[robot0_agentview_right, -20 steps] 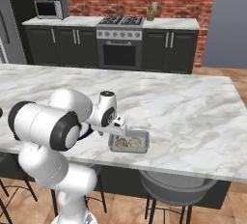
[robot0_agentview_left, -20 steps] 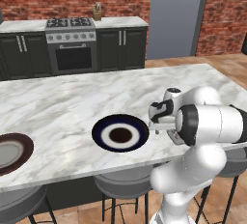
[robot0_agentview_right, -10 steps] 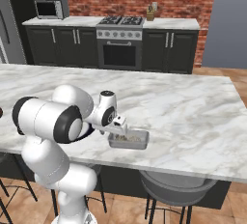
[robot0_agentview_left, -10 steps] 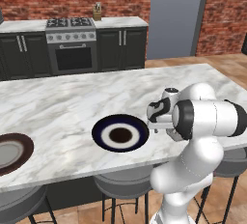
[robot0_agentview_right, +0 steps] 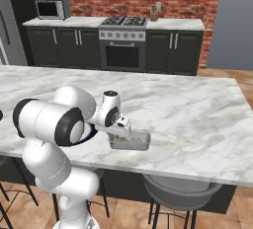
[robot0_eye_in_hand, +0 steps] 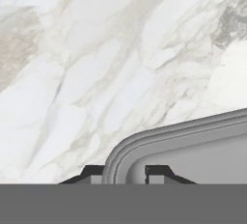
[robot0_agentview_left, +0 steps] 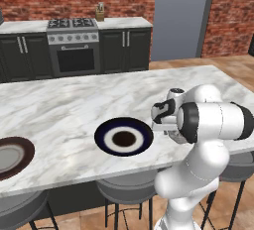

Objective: Place two dumplings into each of the tupperware containers and then place the containers in the fridge.

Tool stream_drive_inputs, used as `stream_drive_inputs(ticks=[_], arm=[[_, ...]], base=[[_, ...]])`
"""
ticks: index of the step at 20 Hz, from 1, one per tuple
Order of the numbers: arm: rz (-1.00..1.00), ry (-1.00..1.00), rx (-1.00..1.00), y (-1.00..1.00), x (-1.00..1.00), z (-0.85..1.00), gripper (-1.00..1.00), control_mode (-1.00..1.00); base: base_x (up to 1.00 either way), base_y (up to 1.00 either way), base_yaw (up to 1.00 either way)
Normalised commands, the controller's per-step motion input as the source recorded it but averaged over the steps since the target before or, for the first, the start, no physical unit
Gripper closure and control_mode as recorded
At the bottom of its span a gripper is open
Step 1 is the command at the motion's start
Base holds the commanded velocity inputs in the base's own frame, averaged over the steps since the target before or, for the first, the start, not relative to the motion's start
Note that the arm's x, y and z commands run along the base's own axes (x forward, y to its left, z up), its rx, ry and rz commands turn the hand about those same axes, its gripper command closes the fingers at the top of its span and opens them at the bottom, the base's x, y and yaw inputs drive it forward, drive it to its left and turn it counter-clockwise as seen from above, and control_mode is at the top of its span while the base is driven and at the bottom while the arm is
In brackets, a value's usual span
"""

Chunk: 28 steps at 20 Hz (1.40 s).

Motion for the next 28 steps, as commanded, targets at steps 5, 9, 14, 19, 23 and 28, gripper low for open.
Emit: stream_drive_inputs(ticks=[5, 9, 14, 19, 23, 28], arm=[[0.04, -0.01, -0.01, 0.00, -0.28, 0.44, 1.00, -1.00], [0.22, -0.02, -0.03, 0.00, -0.75, 0.69, 1.00, -1.00], [0.40, -0.04, 0.00, 0.30, -0.86, 0.67, 1.00, -1.00], [0.52, -0.08, 0.08, 0.21, -0.36, 0.53, 1.00, -1.00], [0.54, -0.01, 0.00, 0.03, -0.67, 0.39, 1.00, -1.00], [0.49, 0.00, 0.00, -0.01, -0.28, 0.59, 1.00, -1.00]], base=[[0.00, 0.00, 0.00], [0.00, 0.00, 0.00], [0.00, 0.00, 0.00], [0.00, 0.00, 0.00], [0.00, 0.00, 0.00], [0.00, 0.00, 0.00]])
